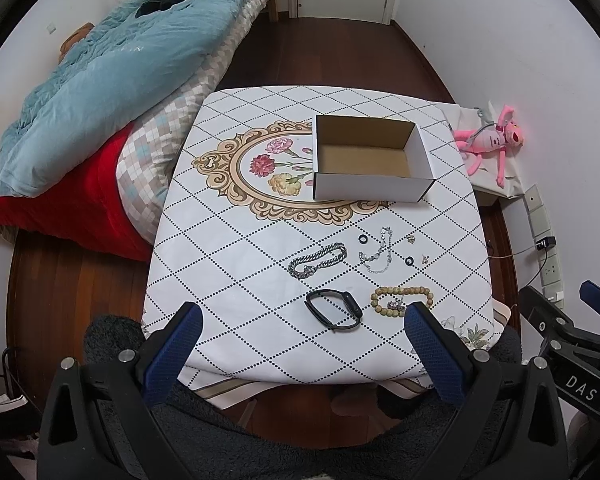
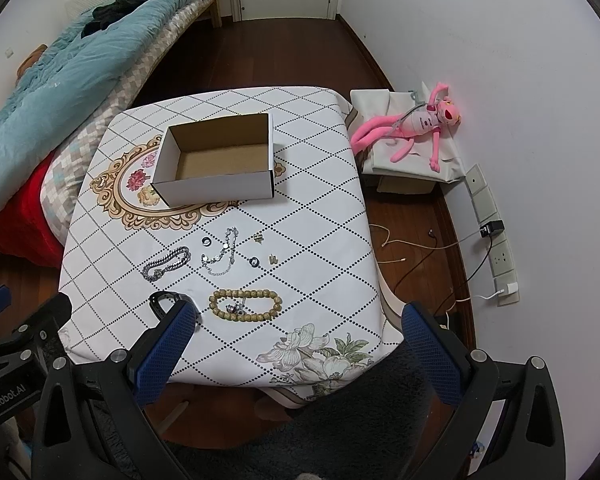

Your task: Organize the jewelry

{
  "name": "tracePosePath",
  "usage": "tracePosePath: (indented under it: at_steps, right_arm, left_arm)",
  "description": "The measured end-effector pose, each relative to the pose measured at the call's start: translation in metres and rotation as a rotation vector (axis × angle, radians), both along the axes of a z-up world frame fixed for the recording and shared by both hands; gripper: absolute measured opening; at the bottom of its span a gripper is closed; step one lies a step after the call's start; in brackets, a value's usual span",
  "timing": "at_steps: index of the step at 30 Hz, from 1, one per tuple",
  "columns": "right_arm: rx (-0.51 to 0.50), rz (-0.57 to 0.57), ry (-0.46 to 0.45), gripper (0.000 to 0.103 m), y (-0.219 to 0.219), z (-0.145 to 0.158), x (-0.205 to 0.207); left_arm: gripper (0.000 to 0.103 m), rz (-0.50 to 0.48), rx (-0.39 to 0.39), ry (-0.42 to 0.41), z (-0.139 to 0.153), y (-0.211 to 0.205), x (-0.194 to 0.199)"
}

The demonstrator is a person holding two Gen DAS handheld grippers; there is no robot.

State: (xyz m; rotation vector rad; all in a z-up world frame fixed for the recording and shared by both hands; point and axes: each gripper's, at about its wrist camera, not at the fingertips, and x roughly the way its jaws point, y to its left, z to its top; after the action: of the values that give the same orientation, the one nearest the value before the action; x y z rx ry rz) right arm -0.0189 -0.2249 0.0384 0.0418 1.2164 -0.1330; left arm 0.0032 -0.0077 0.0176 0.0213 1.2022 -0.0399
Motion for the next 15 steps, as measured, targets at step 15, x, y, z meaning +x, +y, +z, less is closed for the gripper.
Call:
tracePosePath:
  at_steps: [15]
  right_arm:
    - [0.011,-0.014,0.003,0.103,0.000,-0.005,0.007]
  left_arm:
    - [0.103,0.020,0.039,-0.016,-0.022,0.005,0.007]
